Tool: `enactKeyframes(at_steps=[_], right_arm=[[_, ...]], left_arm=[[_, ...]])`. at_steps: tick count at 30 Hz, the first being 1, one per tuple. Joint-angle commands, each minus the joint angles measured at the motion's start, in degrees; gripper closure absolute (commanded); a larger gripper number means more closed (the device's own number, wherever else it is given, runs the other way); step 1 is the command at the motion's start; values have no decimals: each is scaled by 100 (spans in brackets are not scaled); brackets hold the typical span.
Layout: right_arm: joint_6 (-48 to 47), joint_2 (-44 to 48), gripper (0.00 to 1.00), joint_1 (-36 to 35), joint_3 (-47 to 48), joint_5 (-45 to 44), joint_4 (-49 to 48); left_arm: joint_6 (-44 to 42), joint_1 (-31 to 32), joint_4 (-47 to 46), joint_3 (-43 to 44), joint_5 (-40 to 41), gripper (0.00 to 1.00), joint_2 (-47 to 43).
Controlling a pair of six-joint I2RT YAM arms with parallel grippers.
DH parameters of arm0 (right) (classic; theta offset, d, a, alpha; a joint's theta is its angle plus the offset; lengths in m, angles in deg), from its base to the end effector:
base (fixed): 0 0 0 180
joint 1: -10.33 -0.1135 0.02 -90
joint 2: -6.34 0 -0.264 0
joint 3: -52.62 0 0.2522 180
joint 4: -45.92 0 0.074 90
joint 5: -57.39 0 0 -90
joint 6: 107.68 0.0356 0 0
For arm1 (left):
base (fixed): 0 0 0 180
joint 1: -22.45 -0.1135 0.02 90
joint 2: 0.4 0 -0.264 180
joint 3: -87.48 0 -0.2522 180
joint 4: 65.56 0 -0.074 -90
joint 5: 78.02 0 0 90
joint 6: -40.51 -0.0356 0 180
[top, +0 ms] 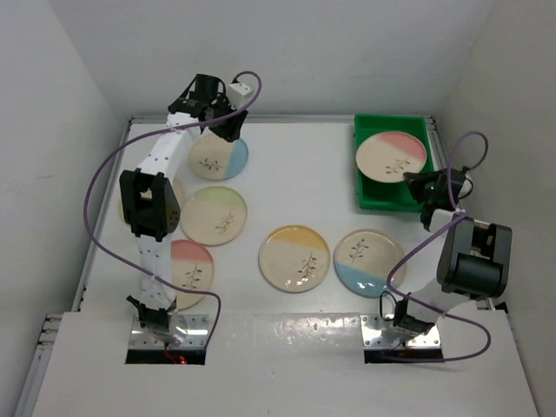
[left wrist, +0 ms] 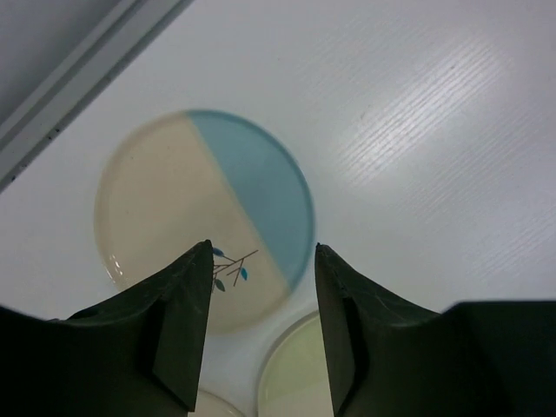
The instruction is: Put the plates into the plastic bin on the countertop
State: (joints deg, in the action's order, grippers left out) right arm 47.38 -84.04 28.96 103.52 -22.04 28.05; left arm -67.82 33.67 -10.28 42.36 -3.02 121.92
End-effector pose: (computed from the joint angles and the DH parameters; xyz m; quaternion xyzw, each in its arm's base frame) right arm 0.3032 -0.0953 0.1770 0.5109 0.6481 0.2906 0.4843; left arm 0.4758 -0.1038 0.3179 0.2822 0.8649 -0.0947 0.4042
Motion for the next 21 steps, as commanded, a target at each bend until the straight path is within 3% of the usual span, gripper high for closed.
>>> enactKeyframes(at_steps=[1,7,9,14,17,21], right_arm=[[868,171,100,246,-172,-591,-1494],[624,-583,100,334,266,-389,-784],[500,-795,100,334,494,-196,-512],[61,-1024,59,325,986,-99,569],[-790,-1095,39,220,1706,-247,2220],[-1671,-1393,26,-166,3215,-1431,4321]], left_arm=[[128,-41,-47,-176,59,46,-235],[365,-199,-47,-352,532,26,-166],[566,-260,-47,-352,656,24,-103],[901,-682,-47,-247,833,9,239],[1042,-963,-47,-28,937,4,608],[1165,-1201,-47,516,991,3,1266]])
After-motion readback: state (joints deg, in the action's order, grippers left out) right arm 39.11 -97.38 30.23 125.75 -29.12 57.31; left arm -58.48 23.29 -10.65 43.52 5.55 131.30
